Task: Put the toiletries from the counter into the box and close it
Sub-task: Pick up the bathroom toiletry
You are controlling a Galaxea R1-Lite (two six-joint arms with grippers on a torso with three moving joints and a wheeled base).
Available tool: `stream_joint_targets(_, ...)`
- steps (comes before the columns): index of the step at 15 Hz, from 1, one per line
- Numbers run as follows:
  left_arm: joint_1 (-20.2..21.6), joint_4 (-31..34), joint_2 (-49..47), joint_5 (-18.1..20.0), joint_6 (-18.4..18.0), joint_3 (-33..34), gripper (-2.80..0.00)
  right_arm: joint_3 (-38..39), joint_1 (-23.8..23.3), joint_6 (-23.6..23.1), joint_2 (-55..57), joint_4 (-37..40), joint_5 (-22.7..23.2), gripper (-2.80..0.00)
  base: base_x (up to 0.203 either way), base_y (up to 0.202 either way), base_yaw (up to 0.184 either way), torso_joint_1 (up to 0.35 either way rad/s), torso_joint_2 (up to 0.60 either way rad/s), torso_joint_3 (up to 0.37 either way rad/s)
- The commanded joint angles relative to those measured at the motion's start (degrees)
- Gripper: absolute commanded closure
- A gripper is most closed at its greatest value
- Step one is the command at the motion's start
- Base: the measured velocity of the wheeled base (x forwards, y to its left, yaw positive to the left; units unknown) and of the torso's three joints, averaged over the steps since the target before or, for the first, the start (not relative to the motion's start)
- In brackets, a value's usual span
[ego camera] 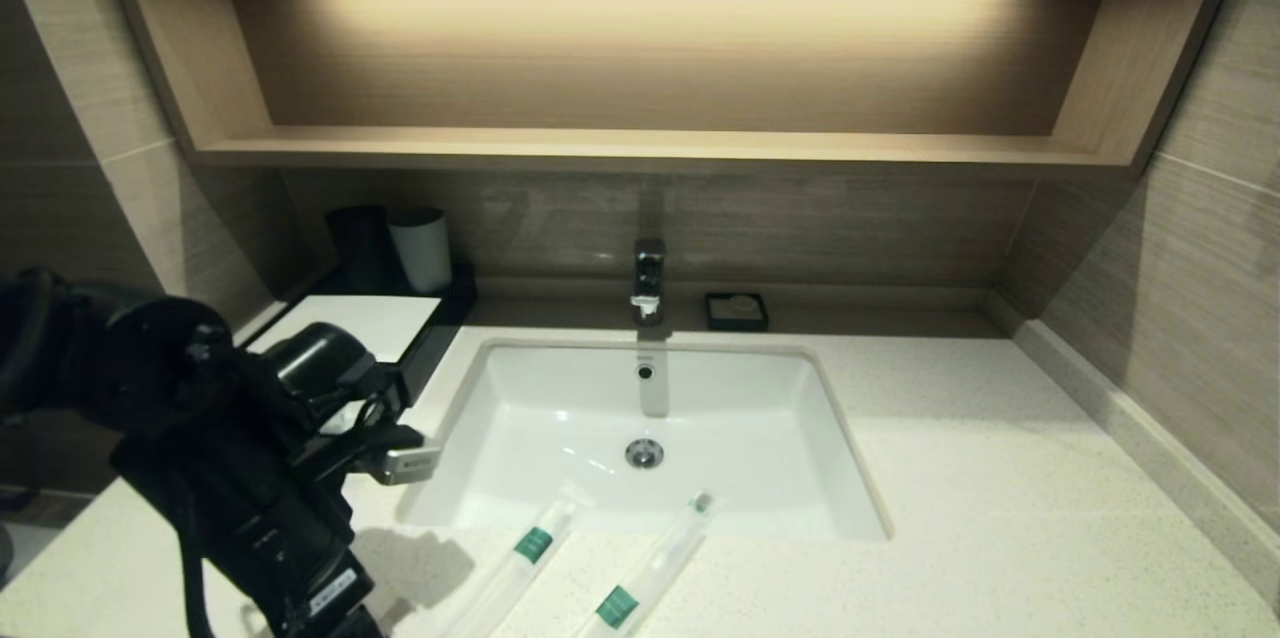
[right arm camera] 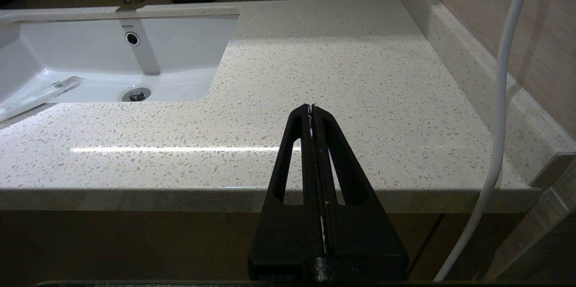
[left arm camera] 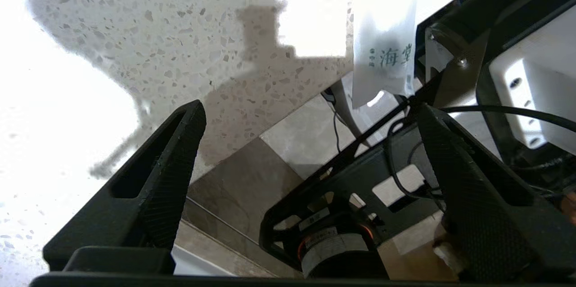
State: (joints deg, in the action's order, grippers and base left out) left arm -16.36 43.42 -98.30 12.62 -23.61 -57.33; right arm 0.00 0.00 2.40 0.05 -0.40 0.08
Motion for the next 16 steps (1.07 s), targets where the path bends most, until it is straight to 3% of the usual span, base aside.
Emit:
stream_joint_targets(1, 0.1, -4.3, 1.89, 0.31, -0.29, 3.57, -2.8, 0.0, 0.0, -0.02, 0.04, -0.04, 0.01, 0.0, 0.0, 0.0, 0.0, 0.0, 0.0, 0.0)
stream_joint_targets(5, 0.1, -6.24, 2.06, -0.31, -0.96, 3.89, -2.8, 0.0, 0.0, -0.02, 0.04, -0.04, 0.01, 0.0, 0.0, 0.0, 0.0, 0.0, 0.0, 0.0)
stream_joint_targets(8, 0.19, -6.24, 2.07, -0.01, -4.67, 4.24, -2.8, 0.0, 0.0, 0.05, 0.04, -0.04, 0.01, 0.0, 0.0, 0.0, 0.0, 0.0, 0.0, 0.0)
stream_joint_targets(14, 0.17, -4.22, 4.47, 2.49, -3.11, 2.89, -2.8, 0.0, 0.0, -0.02, 0.04, -0.04, 0.01, 0.0, 0.0, 0.0, 0.0, 0.0, 0.0, 0.0)
stream_joint_targets(16, -3.11, -2.6, 6.46, 2.57, -1.03, 2.21, -2.8, 0.0, 0.0, -0.02, 0.04, -0.04, 0.01, 0.0, 0.0, 0.0, 0.0, 0.0, 0.0, 0.0)
